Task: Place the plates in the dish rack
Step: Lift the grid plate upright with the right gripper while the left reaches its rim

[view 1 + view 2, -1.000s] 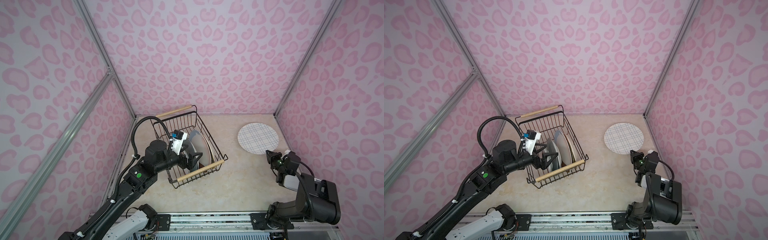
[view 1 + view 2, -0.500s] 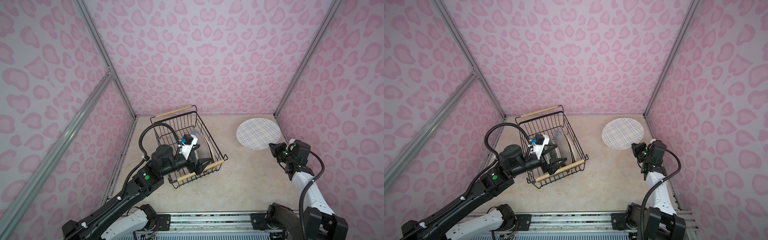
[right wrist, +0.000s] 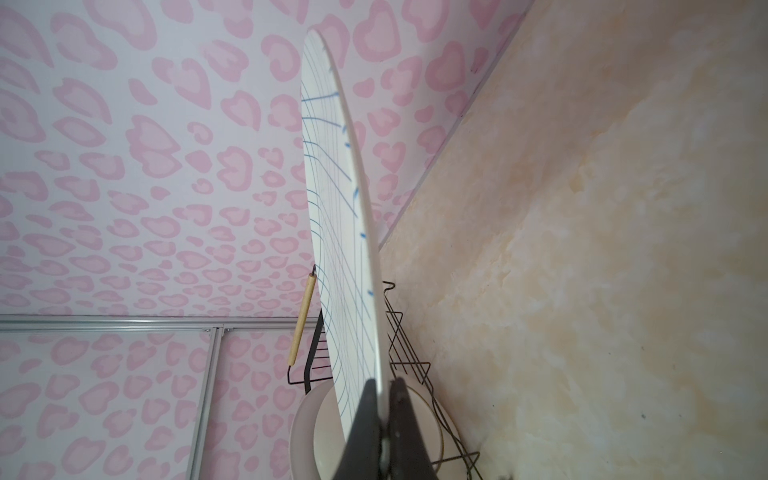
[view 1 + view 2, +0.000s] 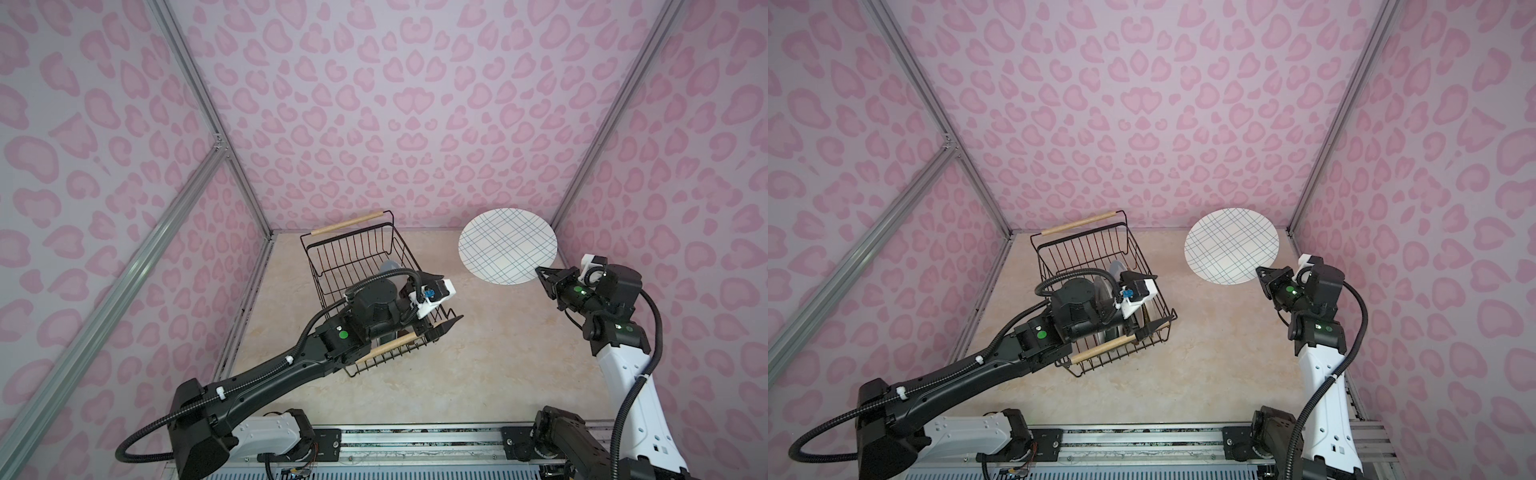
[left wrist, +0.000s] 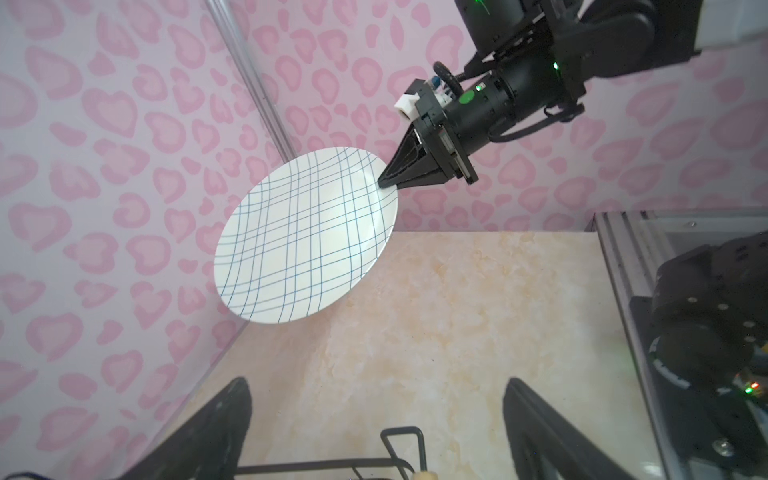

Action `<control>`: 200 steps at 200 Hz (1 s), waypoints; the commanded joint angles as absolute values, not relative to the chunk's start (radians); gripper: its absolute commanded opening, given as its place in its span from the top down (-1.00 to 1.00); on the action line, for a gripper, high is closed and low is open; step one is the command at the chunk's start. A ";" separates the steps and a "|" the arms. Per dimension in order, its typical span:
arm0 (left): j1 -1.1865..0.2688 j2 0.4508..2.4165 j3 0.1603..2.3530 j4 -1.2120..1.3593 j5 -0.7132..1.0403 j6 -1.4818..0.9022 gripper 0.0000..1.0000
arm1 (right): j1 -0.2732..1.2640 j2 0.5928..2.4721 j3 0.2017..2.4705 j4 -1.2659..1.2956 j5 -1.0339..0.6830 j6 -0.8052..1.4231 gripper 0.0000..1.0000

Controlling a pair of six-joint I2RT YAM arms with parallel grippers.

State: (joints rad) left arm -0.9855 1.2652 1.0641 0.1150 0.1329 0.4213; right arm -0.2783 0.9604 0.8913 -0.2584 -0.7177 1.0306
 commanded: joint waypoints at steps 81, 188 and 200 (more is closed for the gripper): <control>-1.043 1.571 1.159 0.518 -0.167 1.057 -0.58 | -0.184 0.954 0.992 -0.250 -0.756 1.127 1.00; -1.061 1.756 1.294 0.609 -0.294 1.150 0.18 | -0.166 0.937 0.984 -0.267 -0.749 1.131 1.00; -1.062 1.767 1.305 0.609 -0.306 1.152 0.32 | -0.164 0.936 0.983 -0.268 -0.747 1.132 1.00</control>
State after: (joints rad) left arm -1.0603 1.7466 1.2739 0.5549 -0.2684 1.1416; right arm -0.1696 0.9432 0.9882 -0.3035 -0.7399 1.1324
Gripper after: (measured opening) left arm 0.397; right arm 0.050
